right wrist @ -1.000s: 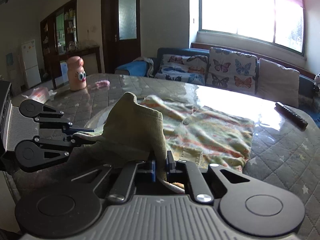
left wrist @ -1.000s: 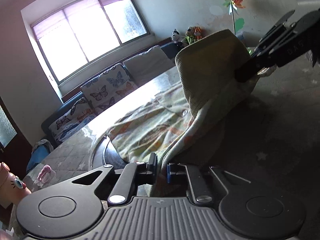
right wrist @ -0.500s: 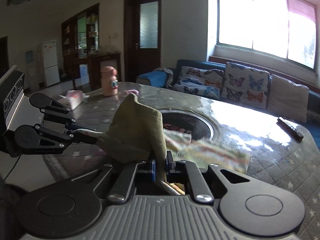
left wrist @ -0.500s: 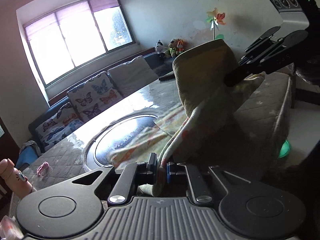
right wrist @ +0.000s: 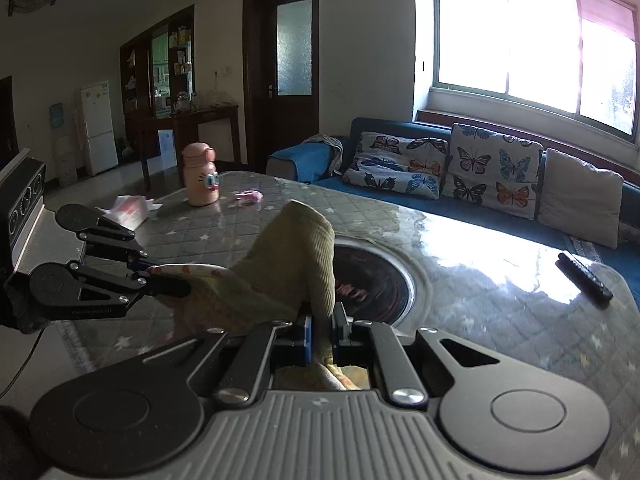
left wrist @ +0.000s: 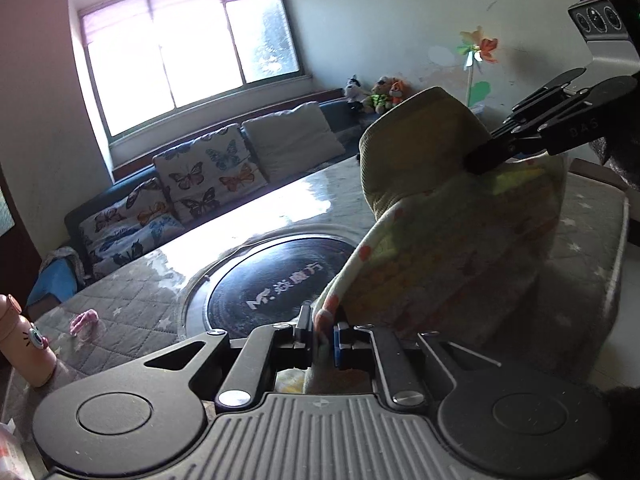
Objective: Fold clothes
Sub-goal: 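Lower the folded half onto the shirt and open both grippers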
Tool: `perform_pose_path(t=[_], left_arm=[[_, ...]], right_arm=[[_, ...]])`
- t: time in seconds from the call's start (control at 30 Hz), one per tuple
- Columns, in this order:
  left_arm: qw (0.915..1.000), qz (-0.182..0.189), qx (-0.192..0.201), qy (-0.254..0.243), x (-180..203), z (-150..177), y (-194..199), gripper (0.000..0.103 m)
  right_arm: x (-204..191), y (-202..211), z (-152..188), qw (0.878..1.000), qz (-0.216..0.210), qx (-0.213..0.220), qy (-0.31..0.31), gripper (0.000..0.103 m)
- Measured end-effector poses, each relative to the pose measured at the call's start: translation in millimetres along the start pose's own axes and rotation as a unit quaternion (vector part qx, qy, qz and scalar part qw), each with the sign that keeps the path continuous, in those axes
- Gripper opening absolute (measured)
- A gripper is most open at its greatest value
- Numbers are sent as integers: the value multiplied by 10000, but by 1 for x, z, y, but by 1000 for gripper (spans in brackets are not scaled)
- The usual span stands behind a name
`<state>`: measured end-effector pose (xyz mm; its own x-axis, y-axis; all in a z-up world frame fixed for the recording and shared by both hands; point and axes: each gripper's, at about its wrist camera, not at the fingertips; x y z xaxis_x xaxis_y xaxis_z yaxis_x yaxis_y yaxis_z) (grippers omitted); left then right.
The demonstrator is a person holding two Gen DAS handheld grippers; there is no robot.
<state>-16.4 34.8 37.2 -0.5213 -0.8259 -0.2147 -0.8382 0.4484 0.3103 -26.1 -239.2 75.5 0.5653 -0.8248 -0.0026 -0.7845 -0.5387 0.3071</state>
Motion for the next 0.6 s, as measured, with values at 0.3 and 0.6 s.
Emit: perform_pose_path(t=[0.3, 0.6], left_arm=[[9955, -323, -721, 530, -31, 26, -79, 10], [9914, -531, -946, 734, -34, 44, -91, 10]], right_arm=[[33, -93, 16, 9983, 300, -422, -262, 11], [42, -85, 41, 9958, 666, -215, -595, 22]])
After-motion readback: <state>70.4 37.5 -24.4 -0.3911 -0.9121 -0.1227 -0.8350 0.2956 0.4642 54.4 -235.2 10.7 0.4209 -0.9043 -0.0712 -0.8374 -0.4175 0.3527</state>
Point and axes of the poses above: each gripper's, at about its wrist camera, not at the fingertips, and y roughly against the way its jaws point, x to its right, z to its underside, and after that the axes turned 14 degrees about x, right-handed
